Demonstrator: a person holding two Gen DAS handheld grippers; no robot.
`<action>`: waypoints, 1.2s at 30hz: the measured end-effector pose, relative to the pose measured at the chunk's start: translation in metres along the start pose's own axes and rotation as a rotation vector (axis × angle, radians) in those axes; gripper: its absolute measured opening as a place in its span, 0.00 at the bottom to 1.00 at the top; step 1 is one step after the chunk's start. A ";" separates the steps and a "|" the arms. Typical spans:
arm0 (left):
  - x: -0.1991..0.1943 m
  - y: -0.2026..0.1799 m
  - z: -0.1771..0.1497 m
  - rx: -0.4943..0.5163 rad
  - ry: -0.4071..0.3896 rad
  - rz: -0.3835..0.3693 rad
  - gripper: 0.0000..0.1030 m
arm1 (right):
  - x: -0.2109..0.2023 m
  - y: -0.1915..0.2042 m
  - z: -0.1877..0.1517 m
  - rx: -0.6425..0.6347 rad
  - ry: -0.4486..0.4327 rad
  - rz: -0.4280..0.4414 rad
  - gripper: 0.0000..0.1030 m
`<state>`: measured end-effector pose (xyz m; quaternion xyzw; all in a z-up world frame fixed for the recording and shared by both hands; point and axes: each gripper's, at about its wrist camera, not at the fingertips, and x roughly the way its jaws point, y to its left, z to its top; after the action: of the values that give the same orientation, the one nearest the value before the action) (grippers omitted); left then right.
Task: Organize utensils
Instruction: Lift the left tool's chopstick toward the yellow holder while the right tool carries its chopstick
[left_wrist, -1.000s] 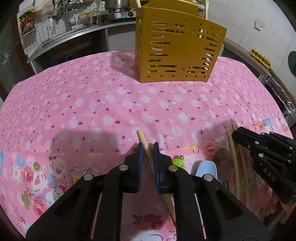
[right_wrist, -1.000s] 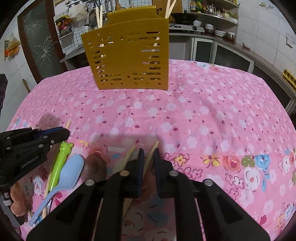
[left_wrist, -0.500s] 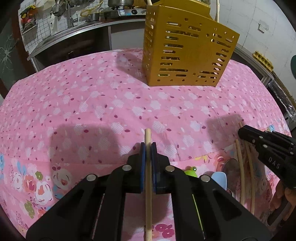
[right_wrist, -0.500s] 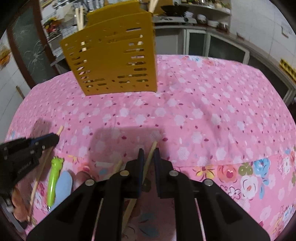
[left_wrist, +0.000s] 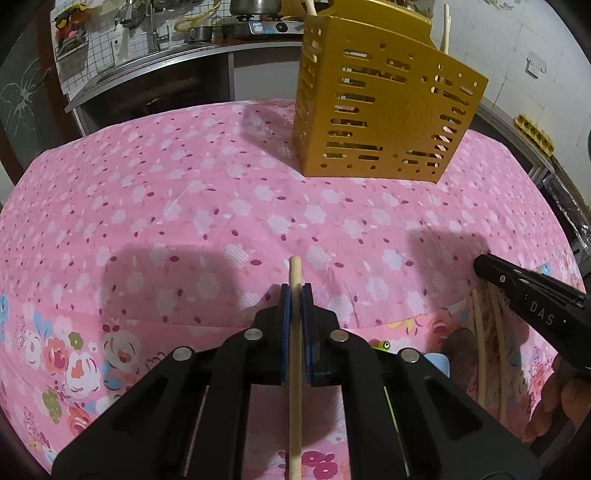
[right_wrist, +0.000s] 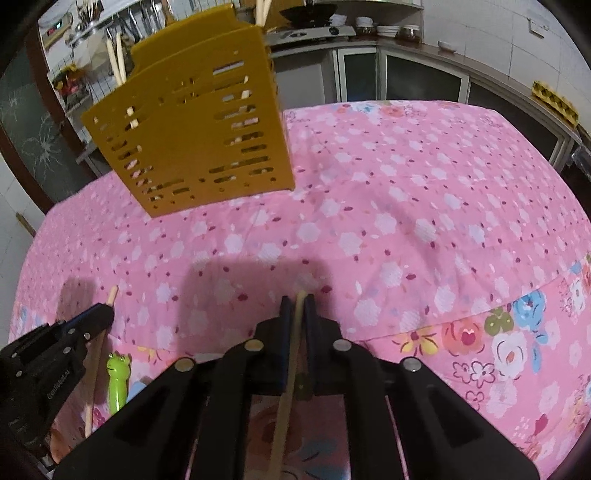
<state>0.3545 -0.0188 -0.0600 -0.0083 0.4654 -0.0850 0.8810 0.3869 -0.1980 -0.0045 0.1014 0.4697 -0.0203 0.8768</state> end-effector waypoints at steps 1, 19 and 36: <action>-0.001 0.002 0.000 -0.009 -0.006 -0.001 0.04 | 0.000 -0.001 -0.001 0.003 -0.011 0.005 0.05; -0.093 0.003 0.019 -0.019 -0.296 -0.013 0.04 | -0.092 -0.017 0.020 -0.030 -0.292 0.159 0.05; -0.149 0.003 0.038 -0.045 -0.449 -0.102 0.04 | -0.153 -0.014 0.036 -0.077 -0.501 0.183 0.05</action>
<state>0.3039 0.0050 0.0831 -0.0705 0.2583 -0.1152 0.9566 0.3292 -0.2281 0.1391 0.1019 0.2271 0.0523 0.9671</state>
